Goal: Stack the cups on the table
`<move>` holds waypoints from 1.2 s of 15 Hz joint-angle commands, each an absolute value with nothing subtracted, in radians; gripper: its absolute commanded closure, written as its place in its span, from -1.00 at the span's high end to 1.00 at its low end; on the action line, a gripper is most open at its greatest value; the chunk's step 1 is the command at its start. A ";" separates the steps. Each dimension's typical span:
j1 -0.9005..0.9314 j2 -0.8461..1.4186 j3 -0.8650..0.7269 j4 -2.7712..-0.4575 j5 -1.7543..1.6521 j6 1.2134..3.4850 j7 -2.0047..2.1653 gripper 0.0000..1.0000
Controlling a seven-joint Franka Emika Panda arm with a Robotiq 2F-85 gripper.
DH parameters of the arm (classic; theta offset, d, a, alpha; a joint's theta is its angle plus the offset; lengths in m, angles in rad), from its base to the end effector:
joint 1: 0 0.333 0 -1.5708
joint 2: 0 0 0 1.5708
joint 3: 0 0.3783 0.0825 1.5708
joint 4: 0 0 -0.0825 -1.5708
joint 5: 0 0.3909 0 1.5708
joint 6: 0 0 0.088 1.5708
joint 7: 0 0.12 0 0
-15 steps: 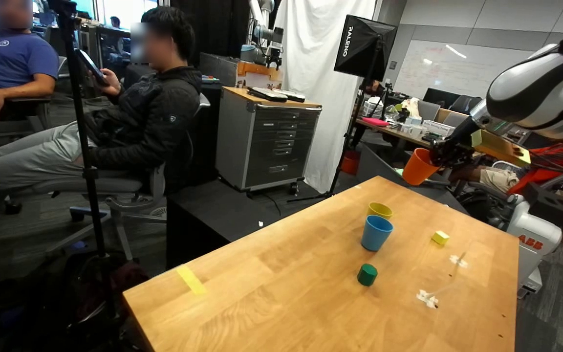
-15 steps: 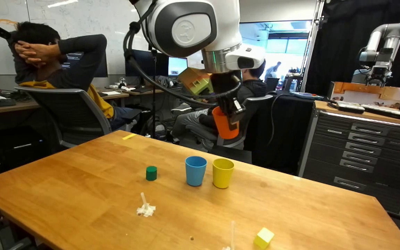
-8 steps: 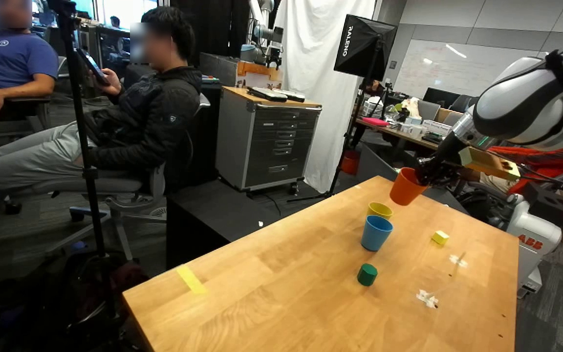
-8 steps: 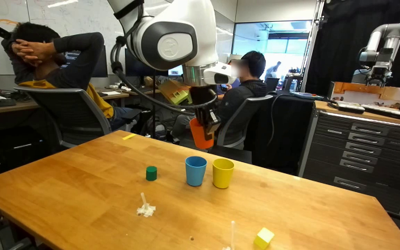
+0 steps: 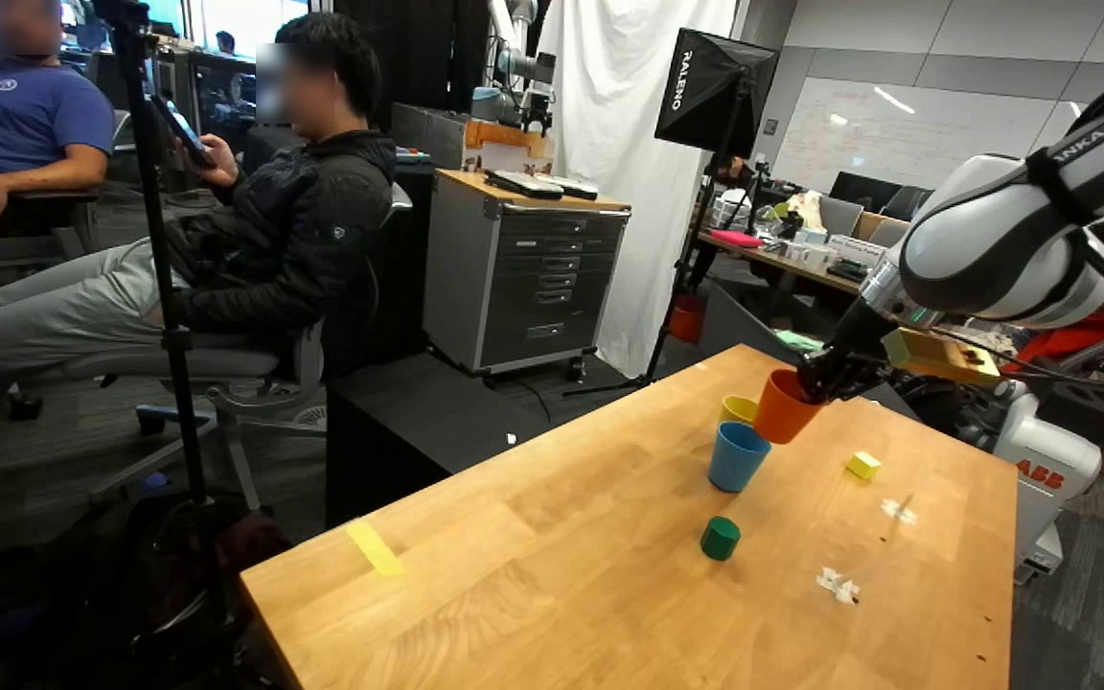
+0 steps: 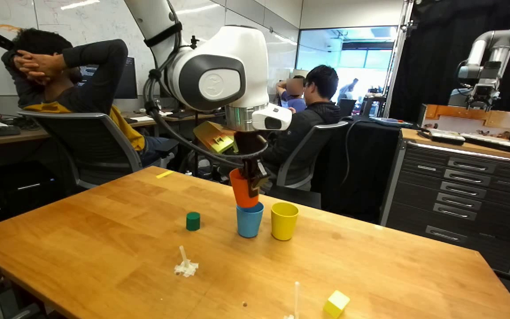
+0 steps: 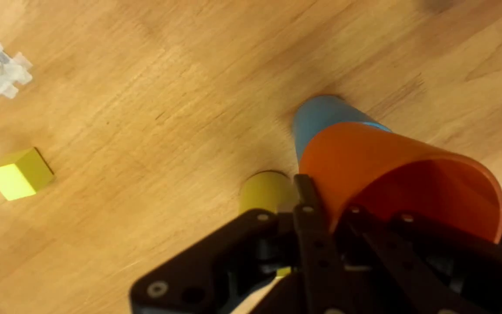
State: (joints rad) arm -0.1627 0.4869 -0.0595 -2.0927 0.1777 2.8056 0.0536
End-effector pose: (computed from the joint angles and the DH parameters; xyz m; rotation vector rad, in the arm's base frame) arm 0.6232 -0.1467 0.2450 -3.0197 0.6544 -0.3590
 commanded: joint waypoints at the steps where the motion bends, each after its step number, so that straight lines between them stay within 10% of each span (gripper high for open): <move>1: -0.179 0.525 -0.043 -2.050 0.168 2.797 0.005 -0.89; 18: -0.243 0.622 0.024 -1.946 0.190 2.887 -0.053 -0.89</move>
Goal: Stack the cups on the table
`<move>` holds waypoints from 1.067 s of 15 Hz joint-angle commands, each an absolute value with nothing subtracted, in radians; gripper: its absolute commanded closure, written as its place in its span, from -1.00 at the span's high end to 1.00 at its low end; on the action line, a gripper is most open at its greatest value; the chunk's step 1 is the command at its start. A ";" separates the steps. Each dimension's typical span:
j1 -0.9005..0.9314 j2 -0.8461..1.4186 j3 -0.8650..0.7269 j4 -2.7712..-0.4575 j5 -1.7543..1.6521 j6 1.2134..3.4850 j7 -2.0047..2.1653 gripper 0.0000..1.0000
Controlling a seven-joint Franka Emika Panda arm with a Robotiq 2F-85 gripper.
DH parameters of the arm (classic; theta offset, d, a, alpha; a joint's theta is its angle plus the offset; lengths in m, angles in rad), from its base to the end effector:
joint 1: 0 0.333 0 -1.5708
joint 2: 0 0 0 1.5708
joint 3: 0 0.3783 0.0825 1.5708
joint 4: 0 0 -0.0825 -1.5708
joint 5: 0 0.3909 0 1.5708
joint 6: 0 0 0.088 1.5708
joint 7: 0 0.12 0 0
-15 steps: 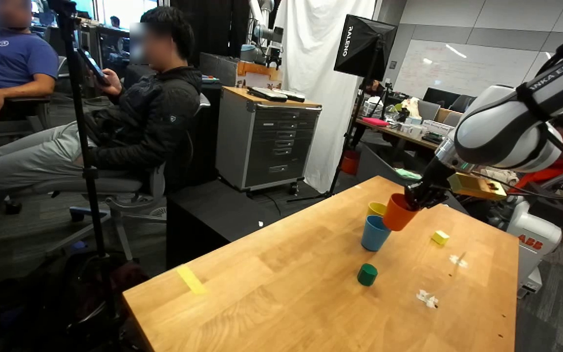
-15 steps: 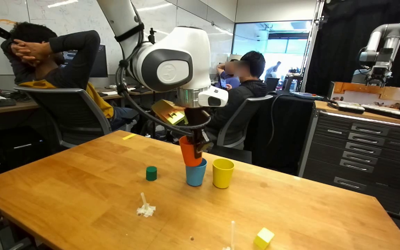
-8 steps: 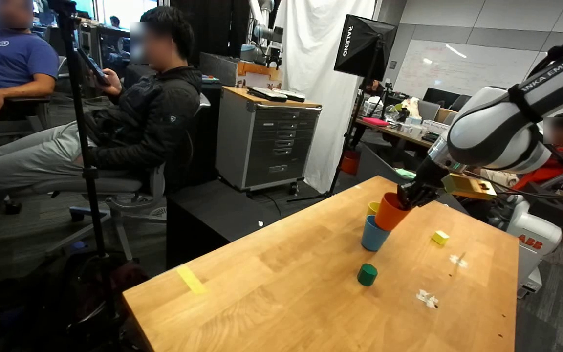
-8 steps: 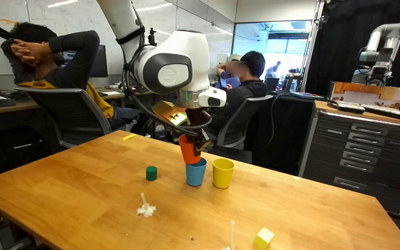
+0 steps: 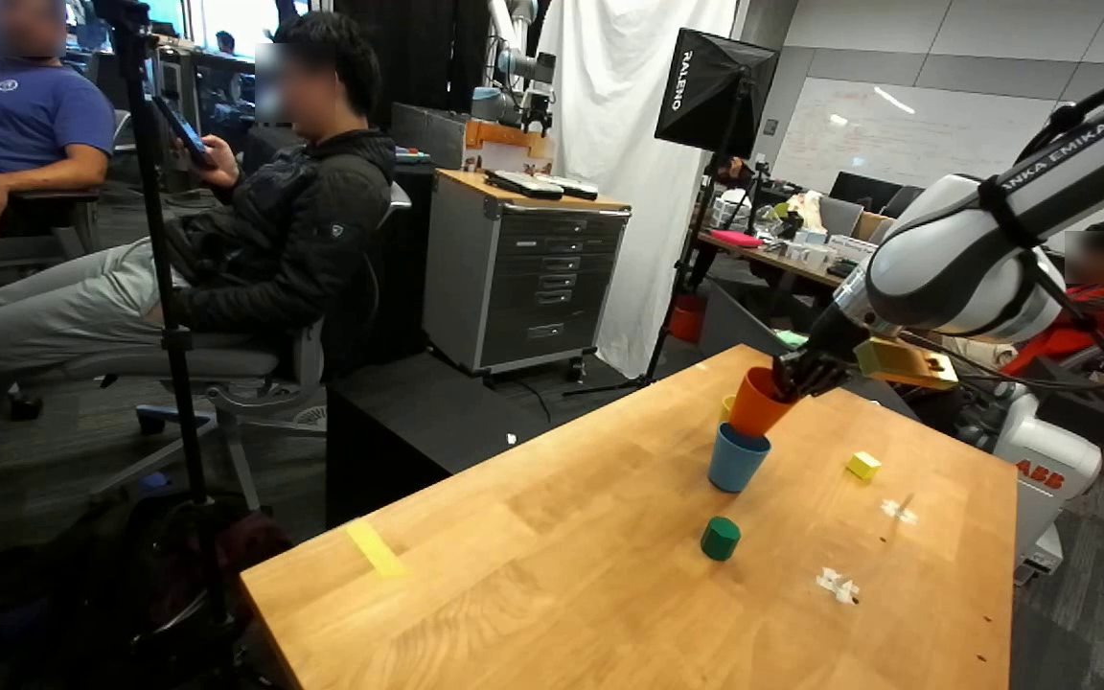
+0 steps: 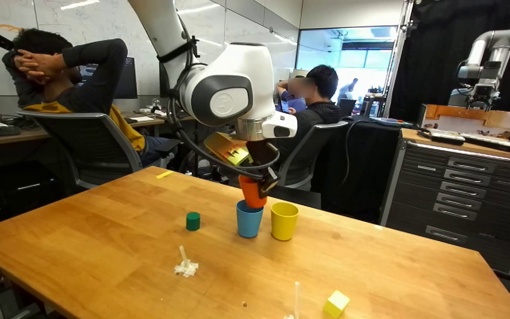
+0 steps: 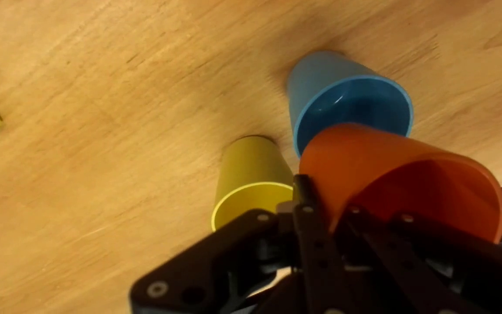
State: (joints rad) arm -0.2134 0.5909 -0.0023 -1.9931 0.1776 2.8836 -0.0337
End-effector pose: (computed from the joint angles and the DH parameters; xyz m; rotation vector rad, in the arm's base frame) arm 0.6572 -0.1537 0.2240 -3.0279 0.5297 -0.4723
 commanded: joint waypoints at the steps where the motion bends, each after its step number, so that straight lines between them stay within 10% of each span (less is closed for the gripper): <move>1: -0.246 0.628 0.025 -1.941 0.190 2.884 -0.052 -0.89; 16: -0.249 0.694 0.032 -1.936 0.182 2.879 -0.044 -0.89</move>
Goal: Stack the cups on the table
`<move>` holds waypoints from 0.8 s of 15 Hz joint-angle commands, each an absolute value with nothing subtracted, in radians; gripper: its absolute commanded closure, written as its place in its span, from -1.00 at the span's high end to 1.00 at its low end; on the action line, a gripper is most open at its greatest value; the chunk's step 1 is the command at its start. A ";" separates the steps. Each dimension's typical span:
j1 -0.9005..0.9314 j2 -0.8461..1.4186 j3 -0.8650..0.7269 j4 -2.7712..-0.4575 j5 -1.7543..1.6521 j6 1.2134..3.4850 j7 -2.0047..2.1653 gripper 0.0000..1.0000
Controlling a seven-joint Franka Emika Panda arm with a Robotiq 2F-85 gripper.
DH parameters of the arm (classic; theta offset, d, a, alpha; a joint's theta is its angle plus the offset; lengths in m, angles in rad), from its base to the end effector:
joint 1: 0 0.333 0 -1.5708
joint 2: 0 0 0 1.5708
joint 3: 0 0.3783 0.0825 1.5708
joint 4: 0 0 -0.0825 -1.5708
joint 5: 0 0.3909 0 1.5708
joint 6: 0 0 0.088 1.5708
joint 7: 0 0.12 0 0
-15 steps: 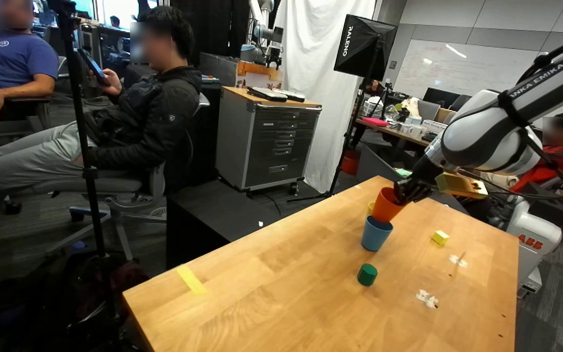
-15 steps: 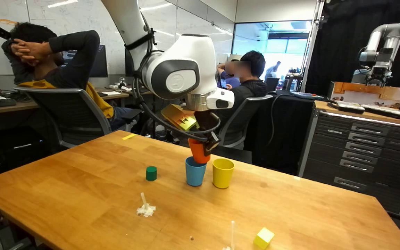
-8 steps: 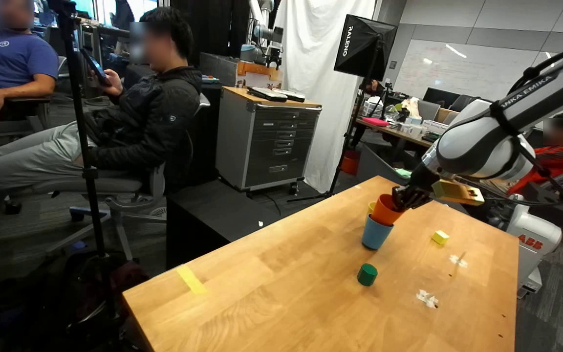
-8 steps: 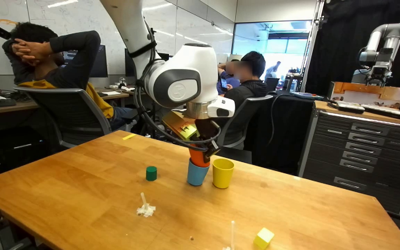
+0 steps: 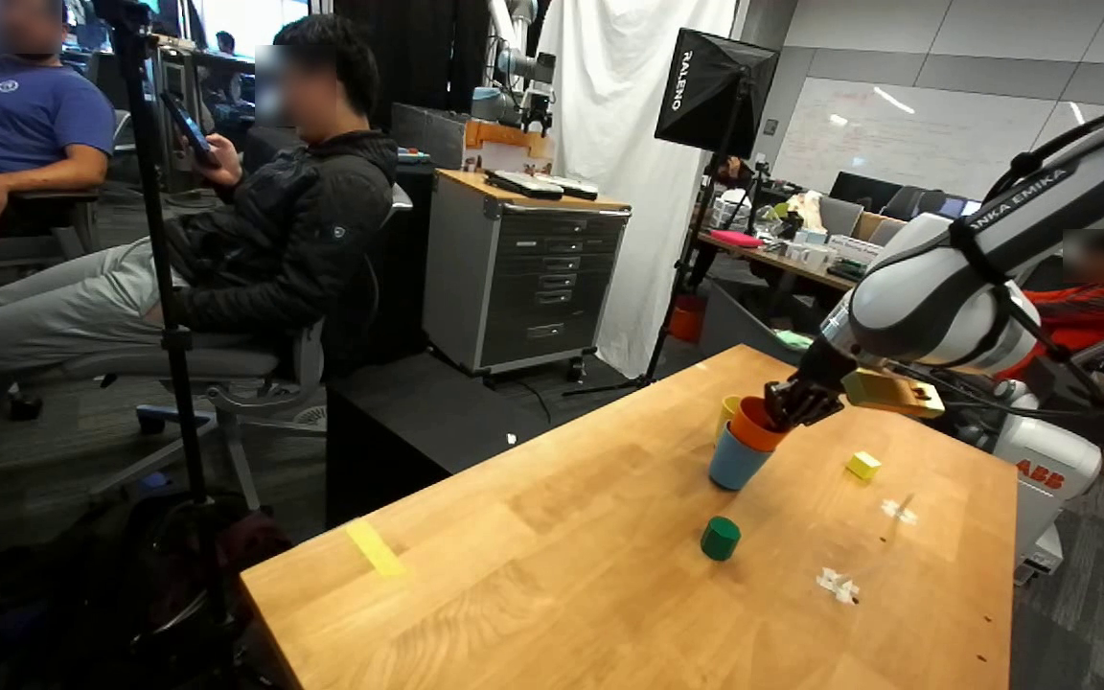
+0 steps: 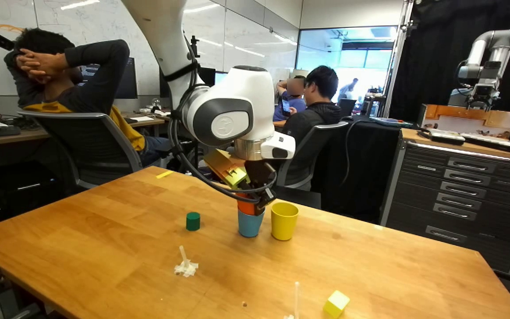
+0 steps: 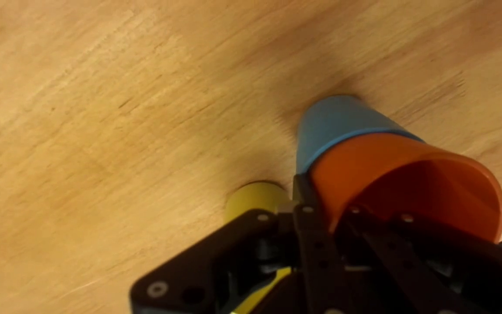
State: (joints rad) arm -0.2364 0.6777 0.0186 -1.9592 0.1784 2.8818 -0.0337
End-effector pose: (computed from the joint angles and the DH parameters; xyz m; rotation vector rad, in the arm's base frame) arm 0.6581 -0.1565 0.1782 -3.0221 0.5445 -0.3876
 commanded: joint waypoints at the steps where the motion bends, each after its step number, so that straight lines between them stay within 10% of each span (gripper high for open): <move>1: -0.250 0.695 0.033 -1.936 0.183 2.885 -0.044 -0.89; 12: -0.236 0.689 0.021 -1.936 0.178 2.882 -0.030 -0.93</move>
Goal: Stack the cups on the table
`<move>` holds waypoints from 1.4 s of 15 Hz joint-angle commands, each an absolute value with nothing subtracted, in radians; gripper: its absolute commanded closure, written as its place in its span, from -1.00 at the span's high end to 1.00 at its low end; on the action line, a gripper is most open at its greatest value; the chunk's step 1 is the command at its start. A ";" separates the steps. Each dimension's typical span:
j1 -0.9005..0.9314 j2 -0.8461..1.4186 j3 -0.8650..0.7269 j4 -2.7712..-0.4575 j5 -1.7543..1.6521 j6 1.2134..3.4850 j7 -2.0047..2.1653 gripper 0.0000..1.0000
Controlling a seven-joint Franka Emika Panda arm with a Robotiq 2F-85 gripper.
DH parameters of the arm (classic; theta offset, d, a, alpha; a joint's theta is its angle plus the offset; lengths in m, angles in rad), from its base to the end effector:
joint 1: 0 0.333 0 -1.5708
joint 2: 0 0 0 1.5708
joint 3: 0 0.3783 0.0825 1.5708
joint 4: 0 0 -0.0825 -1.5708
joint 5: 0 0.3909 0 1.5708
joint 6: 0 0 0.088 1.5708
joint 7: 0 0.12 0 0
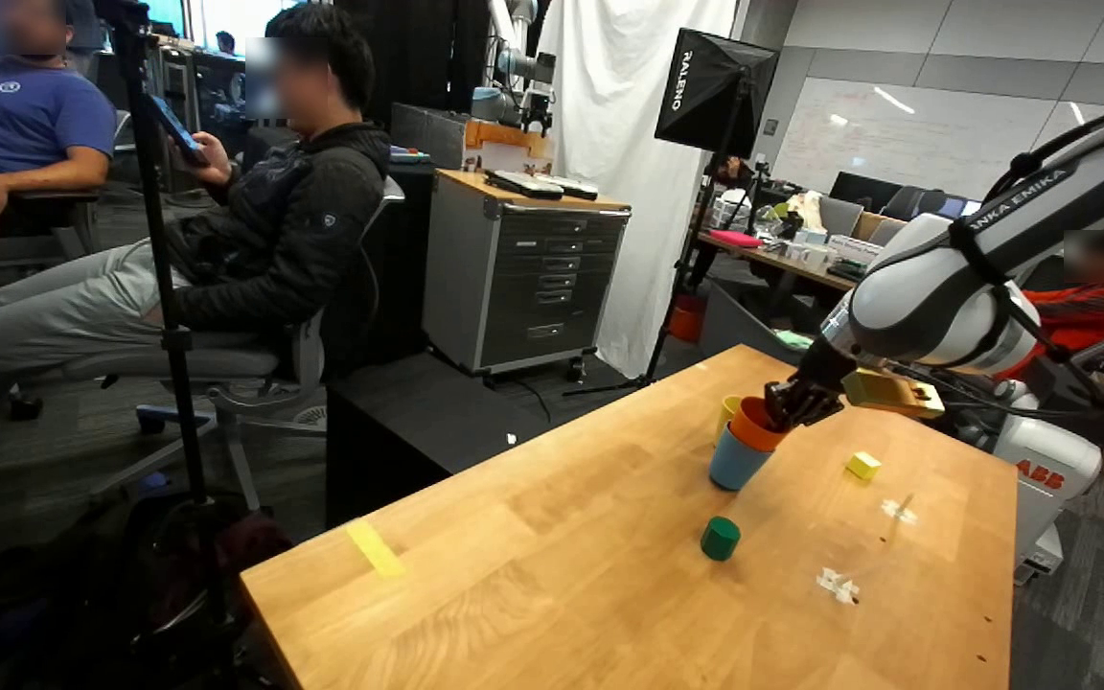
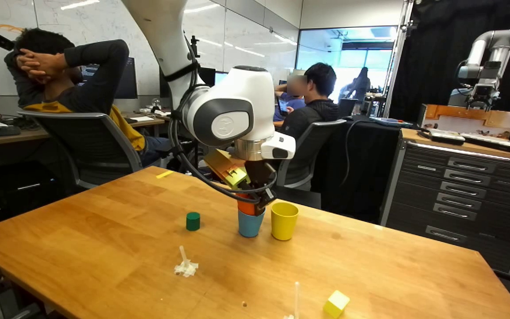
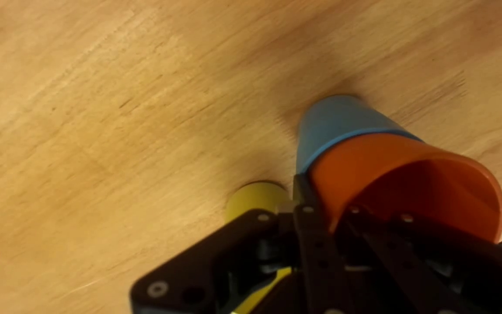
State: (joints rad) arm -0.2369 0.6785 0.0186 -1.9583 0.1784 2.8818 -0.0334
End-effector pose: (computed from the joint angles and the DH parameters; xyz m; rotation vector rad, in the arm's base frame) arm 0.6583 -0.1569 0.1780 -3.0219 0.5457 -0.3878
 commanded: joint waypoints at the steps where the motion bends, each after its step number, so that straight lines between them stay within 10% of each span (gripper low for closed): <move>1: -0.231 0.691 0.016 -1.935 0.175 2.880 -0.027 -0.93; 4: -0.225 0.696 0.005 -1.932 0.171 2.876 -0.021 -0.88; 14: -0.218 0.702 0.002 -1.929 0.170 2.864 -0.014 0.75; 21: -0.189 0.656 -0.014 -1.972 0.157 2.857 -0.003 1.00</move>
